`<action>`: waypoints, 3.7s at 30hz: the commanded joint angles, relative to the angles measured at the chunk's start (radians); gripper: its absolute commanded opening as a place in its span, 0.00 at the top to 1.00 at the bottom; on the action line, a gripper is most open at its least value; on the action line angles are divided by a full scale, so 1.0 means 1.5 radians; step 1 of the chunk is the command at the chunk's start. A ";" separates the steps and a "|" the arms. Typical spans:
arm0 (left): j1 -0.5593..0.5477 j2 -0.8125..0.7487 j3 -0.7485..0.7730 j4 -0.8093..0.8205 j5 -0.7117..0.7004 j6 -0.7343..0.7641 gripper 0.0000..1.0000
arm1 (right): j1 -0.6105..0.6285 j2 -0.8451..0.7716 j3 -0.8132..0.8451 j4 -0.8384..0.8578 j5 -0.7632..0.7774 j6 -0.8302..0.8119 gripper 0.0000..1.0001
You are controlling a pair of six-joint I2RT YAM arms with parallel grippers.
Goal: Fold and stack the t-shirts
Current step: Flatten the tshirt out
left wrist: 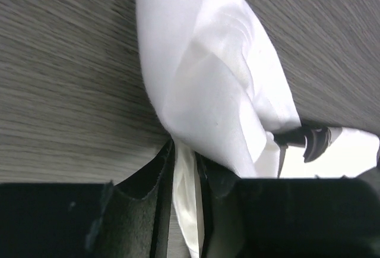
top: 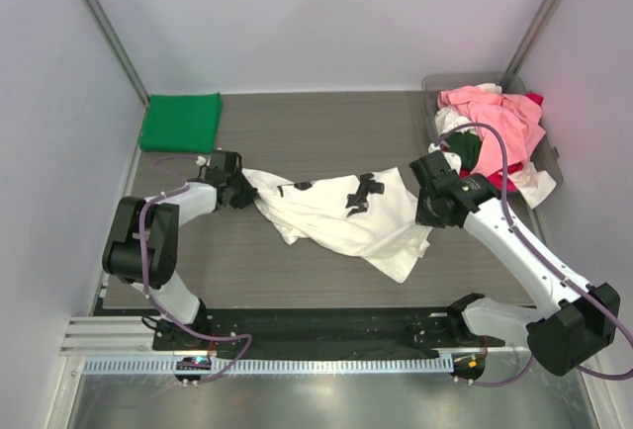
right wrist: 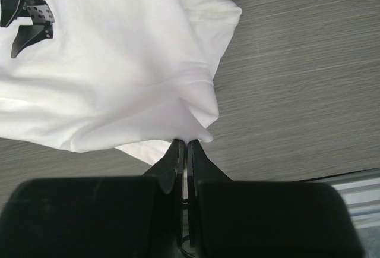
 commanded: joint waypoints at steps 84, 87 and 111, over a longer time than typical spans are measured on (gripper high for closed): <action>-0.054 0.087 0.693 -0.525 -0.160 0.284 1.00 | -0.098 -0.037 0.160 -0.044 -0.086 -0.097 0.99; -0.038 -0.030 0.645 -0.522 -0.161 0.273 1.00 | -0.098 -0.041 0.248 -0.062 -0.079 -0.112 0.99; -0.021 -0.612 0.703 -0.619 -0.363 0.272 1.00 | -0.098 -0.252 0.689 0.007 -0.171 -0.165 0.99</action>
